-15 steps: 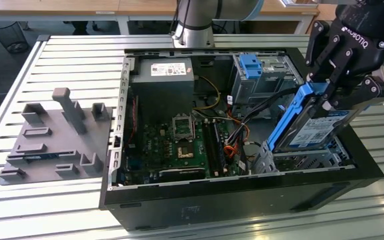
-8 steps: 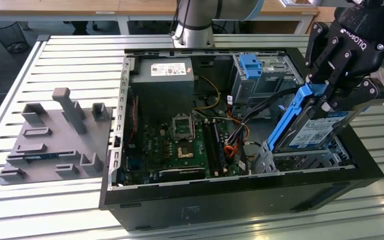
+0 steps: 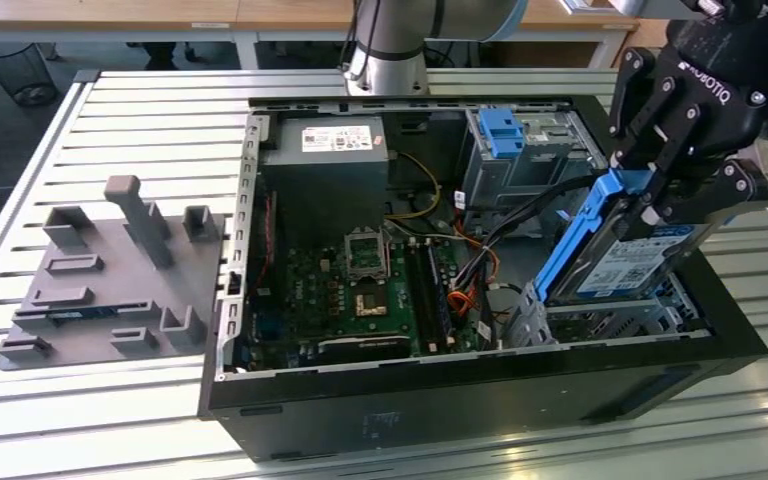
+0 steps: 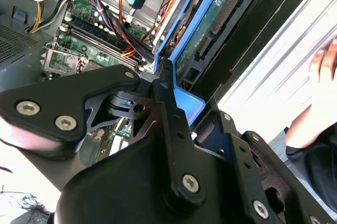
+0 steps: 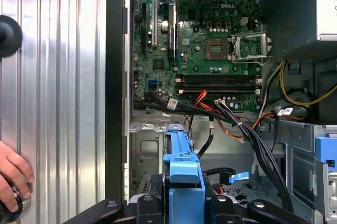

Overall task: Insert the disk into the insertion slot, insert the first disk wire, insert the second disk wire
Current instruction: 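Insert the disk into the insertion slot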

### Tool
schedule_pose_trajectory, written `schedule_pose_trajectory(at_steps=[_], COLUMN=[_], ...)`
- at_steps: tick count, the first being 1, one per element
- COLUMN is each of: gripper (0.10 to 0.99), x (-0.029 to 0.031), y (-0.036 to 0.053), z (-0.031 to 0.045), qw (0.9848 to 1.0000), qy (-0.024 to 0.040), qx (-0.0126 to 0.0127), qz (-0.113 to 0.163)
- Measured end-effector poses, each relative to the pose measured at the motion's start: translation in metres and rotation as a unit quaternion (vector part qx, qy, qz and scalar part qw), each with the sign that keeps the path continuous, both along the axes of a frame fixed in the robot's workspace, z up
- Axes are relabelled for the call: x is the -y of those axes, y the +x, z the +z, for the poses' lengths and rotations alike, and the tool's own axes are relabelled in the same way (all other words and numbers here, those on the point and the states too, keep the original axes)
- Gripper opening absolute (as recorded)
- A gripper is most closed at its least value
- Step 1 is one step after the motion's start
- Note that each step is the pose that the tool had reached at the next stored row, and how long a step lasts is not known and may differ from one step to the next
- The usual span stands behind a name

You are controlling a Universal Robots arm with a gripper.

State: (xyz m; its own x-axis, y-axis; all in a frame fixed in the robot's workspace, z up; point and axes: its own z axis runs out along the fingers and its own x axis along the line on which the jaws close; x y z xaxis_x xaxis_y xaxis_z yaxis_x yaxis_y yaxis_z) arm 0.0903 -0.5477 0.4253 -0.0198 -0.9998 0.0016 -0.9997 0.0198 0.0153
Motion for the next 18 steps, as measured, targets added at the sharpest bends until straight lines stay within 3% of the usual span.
schedule_pose_trajectory(at_steps=[10,18], gripper=[0.365,0.365], x=[0.0,0.0], y=[0.0,-0.0001], z=[-0.0033,-0.0059], qw=[1.0,1.0], qy=[0.0,0.0001], qx=[0.0007,0.0031], qz=[0.0,0.0])
